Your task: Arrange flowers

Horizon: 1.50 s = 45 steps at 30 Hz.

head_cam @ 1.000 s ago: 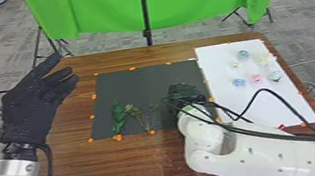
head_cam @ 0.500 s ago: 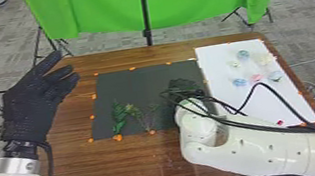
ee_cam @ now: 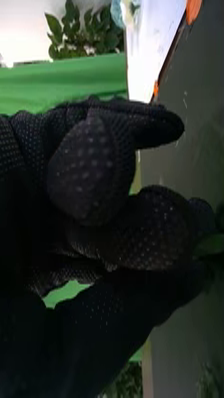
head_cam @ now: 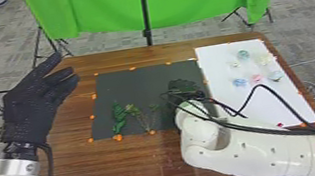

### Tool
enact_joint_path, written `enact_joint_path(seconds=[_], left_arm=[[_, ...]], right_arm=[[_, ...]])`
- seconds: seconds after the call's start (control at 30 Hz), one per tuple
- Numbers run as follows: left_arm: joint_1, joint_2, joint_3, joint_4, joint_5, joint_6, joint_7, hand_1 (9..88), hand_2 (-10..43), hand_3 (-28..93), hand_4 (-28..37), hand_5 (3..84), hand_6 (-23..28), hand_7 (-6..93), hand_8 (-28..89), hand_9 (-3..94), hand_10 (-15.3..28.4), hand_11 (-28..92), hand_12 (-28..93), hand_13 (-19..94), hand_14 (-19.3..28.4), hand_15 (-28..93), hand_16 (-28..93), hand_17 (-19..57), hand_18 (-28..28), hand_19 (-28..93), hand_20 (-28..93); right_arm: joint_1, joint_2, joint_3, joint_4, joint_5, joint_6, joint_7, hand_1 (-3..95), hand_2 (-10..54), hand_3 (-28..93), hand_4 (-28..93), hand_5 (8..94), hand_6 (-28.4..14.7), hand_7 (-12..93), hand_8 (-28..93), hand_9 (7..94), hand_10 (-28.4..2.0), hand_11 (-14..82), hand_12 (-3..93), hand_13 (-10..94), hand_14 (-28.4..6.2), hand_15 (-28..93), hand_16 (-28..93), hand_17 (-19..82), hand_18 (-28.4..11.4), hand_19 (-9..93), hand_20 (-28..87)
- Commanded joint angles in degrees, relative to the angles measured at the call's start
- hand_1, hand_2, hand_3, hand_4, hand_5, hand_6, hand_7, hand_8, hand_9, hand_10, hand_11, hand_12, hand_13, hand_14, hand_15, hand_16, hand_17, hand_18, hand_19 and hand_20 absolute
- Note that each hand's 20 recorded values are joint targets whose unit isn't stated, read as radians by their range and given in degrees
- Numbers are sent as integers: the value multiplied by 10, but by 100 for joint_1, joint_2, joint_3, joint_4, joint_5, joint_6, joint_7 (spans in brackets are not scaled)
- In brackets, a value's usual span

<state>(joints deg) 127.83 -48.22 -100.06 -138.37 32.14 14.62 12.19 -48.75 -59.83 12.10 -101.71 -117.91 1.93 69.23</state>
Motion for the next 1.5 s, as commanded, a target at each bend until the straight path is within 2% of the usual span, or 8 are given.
enact_joint_path(seconds=[0.03,0.5,0.67,0.77,0.9,1.13,1.27,1.5], left_arm=[[22,-53,13,12,29,-34,-85,246,70,793,-200,373,99,162,-105,342,218,298,115,231,283,510,-88,-105,242,549,164],[113,-57,-10,-28,20,30,-48,247,72,790,-196,373,99,162,-105,341,219,297,116,230,283,511,-88,-105,241,549,164],[115,-104,-16,-29,33,45,-99,247,72,791,-196,373,99,161,-105,342,219,296,116,231,283,512,-88,-105,241,549,163],[158,-135,-34,-42,26,59,-101,246,72,792,-195,373,99,162,-105,341,219,298,117,231,283,511,-88,-105,241,550,163],[173,-160,-44,-54,41,64,-113,247,71,791,-196,373,99,162,-105,341,219,298,117,230,283,512,-89,-105,241,550,163],[251,-252,-51,-88,82,66,-181,247,71,792,-197,373,99,162,-105,342,218,298,116,230,283,511,-88,-105,241,550,163],[300,-251,-64,-89,66,110,-146,247,70,792,-198,373,99,162,-105,342,218,299,116,230,283,511,-89,-105,241,550,163],[324,-209,-44,-63,25,102,-63,247,70,791,-199,373,98,163,-105,342,219,297,116,230,283,510,-88,-105,241,550,163]], right_arm=[[131,45,-51,19,-205,109,92,485,-95,698,-228,910,-32,215,110,937,-95,461,160,930,-56,632,201,421,-219,932,-5],[224,158,-115,-12,-381,269,199,464,-95,701,-226,906,-29,210,100,937,-96,446,163,926,-59,635,199,418,-222,932,-5],[254,243,-128,-34,-473,506,194,448,-95,711,-226,908,-27,209,95,937,-96,448,162,927,-58,636,197,419,-223,932,0],[320,302,-150,-33,-555,511,236,439,-60,735,-245,903,-24,210,73,937,-96,447,164,926,-59,636,197,419,-224,932,5],[195,473,186,-95,-423,524,265,461,-46,733,-263,867,-27,185,66,937,-93,427,164,924,-59,635,196,418,-222,932,-1],[-415,941,1308,-601,-456,930,295,431,-38,744,-245,769,-44,135,13,908,-128,307,174,890,-79,577,176,386,-222,926,-77],[-679,1184,1739,-771,-312,857,275,395,-33,772,-229,692,-50,124,-100,873,-143,279,169,868,-91,557,172,377,-220,924,-143],[-1023,1428,2185,-717,-166,738,403,391,-42,763,-224,596,-51,108,-108,840,-158,245,156,856,-99,540,158,378,-224,918,-168]])
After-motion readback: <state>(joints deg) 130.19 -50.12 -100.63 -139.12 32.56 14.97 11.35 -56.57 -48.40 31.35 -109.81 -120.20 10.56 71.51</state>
